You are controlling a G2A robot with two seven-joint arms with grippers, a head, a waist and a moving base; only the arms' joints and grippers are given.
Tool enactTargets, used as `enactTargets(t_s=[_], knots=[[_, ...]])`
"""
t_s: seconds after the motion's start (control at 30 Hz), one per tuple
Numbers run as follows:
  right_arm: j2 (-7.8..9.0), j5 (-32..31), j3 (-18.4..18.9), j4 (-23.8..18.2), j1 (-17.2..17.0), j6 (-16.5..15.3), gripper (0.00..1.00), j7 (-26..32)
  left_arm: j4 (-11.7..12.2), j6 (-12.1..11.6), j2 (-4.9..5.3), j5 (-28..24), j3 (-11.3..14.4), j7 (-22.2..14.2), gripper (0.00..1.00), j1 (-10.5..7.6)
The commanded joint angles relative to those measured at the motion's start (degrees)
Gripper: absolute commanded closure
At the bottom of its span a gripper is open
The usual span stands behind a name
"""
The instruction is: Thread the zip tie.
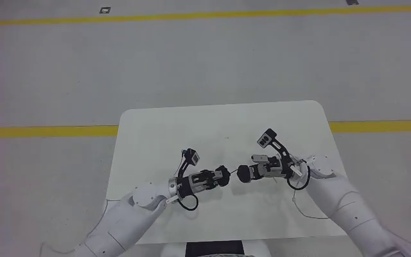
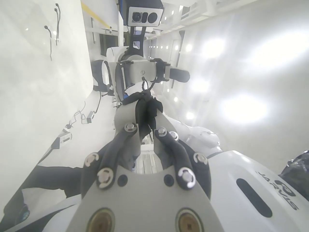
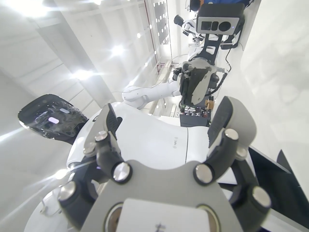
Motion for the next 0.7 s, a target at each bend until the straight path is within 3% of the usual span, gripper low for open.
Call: enactTargets(t_s=[0.0, 0.17, 0.5, 0.67], knots=[[0.35, 0.5, -0.8, 0.0, 0.2, 0.1, 0.00, 0.0, 0.4, 0.0, 0.10, -0.6, -0.5, -0.7, 1.00, 0.08], [1.62, 3.1, -3.9, -0.6, 1.1, 1.7, 0.00, 0.0, 0.9, 0.0, 0.23, -2.3, -1.5, -4.2, 1.00, 0.17], [1.62, 3.1, -3.9, -0.6, 1.1, 1.7, 0.00, 0.0, 0.9, 0.0, 0.23, -2.3, -1.5, -4.2, 1.00, 0.17], [1.88, -1.3, -2.7, -1.5, 0.5, 1.8, 0.00, -1.6, 0.6, 0.5, 0.21, -2.0, -1.4, -3.2, 1.00, 0.32]])
